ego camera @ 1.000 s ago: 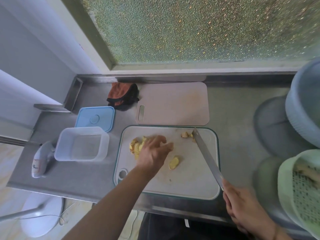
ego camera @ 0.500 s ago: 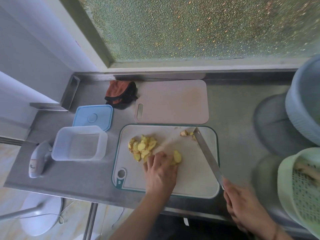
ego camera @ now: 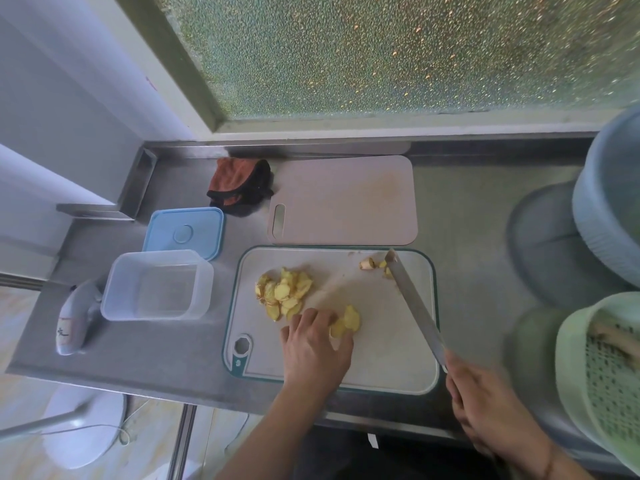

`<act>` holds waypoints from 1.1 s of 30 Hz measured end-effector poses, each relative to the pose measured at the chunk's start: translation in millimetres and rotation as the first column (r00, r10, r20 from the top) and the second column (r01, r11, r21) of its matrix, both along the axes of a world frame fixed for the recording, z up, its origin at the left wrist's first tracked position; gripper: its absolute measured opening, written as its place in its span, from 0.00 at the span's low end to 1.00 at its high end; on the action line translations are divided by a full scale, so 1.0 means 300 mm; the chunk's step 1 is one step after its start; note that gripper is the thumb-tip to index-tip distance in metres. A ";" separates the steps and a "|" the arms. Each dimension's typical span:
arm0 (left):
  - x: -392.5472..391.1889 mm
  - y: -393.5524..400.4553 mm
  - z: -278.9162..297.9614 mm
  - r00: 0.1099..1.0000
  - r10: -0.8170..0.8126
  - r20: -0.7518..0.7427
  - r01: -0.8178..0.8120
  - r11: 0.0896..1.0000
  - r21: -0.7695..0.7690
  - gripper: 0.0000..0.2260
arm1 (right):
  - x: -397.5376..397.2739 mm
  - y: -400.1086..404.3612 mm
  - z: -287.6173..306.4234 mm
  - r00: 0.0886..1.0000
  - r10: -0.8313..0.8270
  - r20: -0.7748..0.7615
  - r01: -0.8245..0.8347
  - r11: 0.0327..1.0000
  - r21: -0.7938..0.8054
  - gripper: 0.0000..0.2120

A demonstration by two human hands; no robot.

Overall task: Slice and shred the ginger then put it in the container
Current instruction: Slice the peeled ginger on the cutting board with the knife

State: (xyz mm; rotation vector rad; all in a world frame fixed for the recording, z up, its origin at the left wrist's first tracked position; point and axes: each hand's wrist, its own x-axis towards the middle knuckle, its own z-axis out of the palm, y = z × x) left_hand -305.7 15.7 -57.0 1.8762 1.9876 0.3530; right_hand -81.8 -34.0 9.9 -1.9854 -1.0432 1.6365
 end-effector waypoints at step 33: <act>0.017 0.184 0.068 0.965 0.103 0.241 -0.035 0.962 -0.272 0.06 | 0.013 0.009 0.008 0.989 -0.129 -0.078 0.126 0.991 -0.037 0.24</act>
